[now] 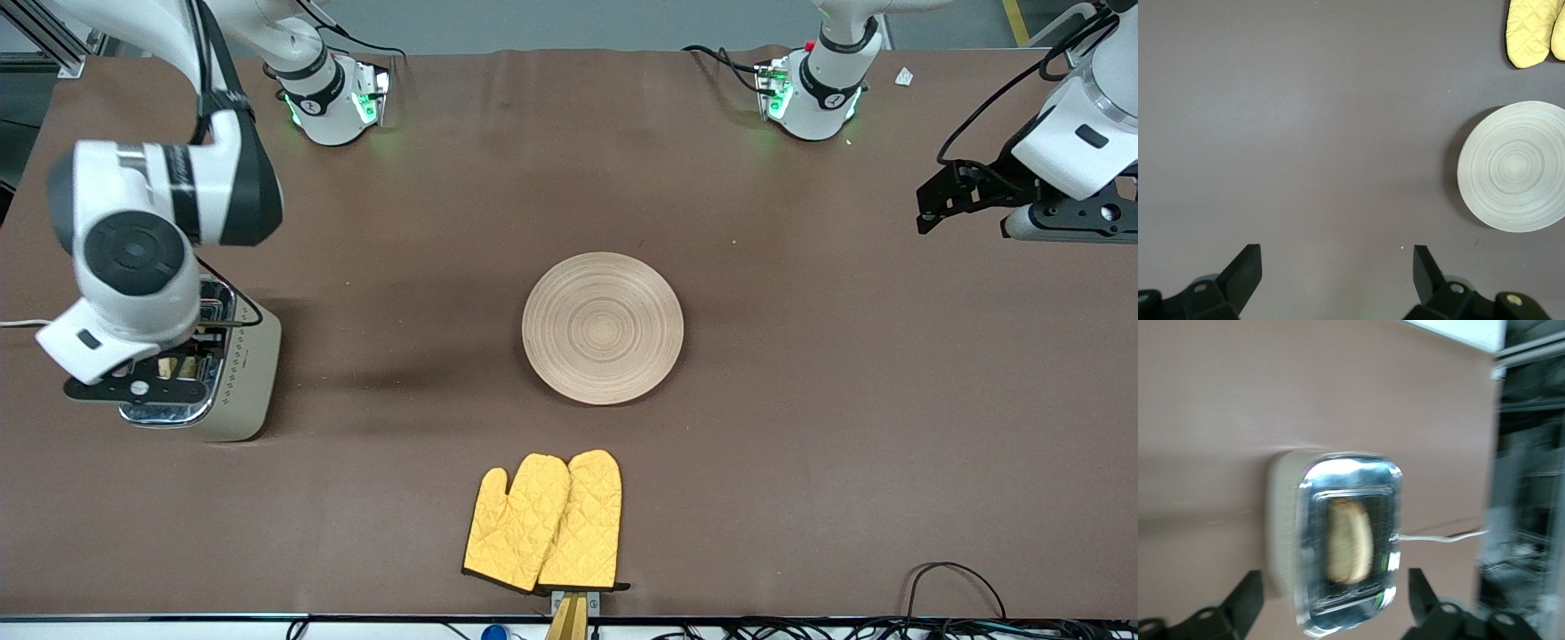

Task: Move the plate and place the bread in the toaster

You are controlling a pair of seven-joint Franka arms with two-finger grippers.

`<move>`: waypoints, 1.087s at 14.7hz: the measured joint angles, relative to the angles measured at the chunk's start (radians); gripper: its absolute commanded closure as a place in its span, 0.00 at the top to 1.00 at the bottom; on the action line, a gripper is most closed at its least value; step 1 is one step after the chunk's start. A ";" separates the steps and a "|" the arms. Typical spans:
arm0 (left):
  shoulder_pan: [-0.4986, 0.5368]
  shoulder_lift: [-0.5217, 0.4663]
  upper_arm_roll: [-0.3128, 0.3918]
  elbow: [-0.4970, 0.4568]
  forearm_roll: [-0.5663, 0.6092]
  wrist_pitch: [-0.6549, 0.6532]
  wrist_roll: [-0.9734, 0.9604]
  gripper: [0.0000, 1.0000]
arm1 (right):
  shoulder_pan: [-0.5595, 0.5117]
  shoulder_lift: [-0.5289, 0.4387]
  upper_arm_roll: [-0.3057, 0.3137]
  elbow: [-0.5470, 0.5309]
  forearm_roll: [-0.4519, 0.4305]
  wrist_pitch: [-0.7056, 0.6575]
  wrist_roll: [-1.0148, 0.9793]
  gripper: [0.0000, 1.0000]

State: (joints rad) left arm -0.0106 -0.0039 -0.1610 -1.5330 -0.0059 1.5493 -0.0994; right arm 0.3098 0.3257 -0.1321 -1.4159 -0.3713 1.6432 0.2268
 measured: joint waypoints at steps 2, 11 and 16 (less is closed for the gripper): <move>0.000 0.000 0.000 0.000 0.000 0.000 0.000 1.00 | -0.002 -0.026 -0.001 0.087 0.150 -0.070 0.000 1.00; 0.004 0.001 0.002 0.003 0.000 0.000 0.000 1.00 | -0.120 -0.324 -0.014 0.126 0.323 -0.303 -0.077 1.00; 0.004 0.001 0.002 0.009 0.000 0.000 0.000 1.00 | -0.205 -0.320 -0.015 0.104 0.332 -0.302 -0.187 1.00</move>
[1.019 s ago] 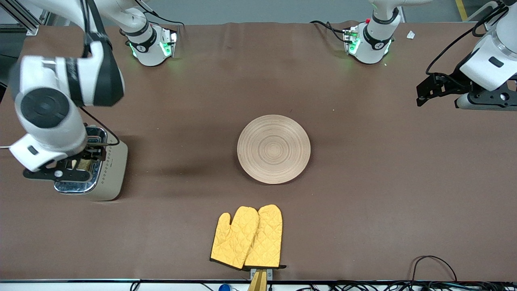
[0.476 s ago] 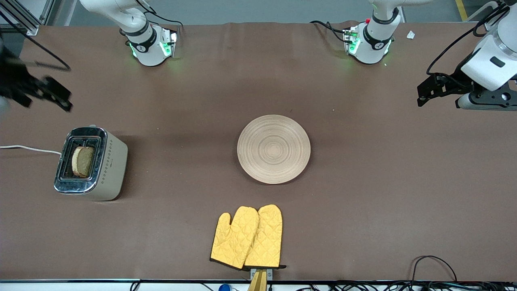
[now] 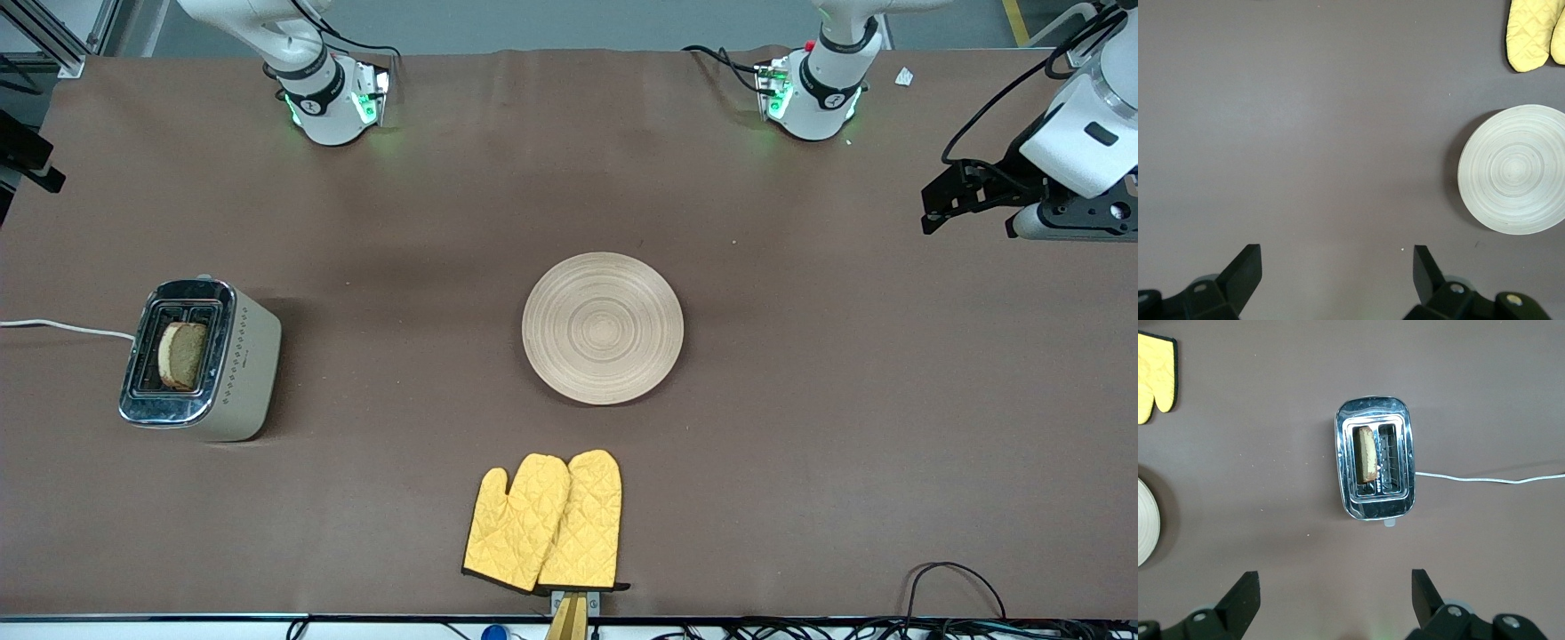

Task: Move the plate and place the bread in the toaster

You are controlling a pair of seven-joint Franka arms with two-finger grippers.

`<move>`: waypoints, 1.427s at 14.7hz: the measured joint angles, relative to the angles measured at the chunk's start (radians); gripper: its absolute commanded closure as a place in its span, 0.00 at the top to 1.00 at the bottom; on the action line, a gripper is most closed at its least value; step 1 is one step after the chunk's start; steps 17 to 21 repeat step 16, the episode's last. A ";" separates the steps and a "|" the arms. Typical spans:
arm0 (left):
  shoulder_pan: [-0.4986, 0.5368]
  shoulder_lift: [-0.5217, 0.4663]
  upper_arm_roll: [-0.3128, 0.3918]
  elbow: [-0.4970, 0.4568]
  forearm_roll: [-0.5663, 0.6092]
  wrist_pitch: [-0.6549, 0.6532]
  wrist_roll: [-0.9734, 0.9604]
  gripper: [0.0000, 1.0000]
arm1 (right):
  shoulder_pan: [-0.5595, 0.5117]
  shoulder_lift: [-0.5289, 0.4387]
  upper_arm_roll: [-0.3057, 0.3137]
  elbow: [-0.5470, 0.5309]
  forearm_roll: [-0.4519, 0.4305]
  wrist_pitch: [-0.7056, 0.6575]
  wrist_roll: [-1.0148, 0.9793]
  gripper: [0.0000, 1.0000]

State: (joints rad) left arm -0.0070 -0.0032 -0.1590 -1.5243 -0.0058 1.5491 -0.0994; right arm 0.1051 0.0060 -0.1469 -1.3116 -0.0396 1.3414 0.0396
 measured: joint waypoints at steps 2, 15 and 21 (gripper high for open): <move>0.001 0.000 0.000 0.001 0.000 0.000 0.000 1.00 | 0.000 0.001 0.002 -0.002 0.000 0.000 -0.007 1.00; -0.001 0.015 0.003 0.044 0.028 -0.061 0.000 1.00 | -0.032 0.001 0.001 -0.182 0.000 0.195 -0.022 1.00; -0.001 0.016 0.003 0.045 0.029 -0.061 0.000 1.00 | -0.032 0.002 0.001 -0.182 0.000 0.194 -0.023 1.00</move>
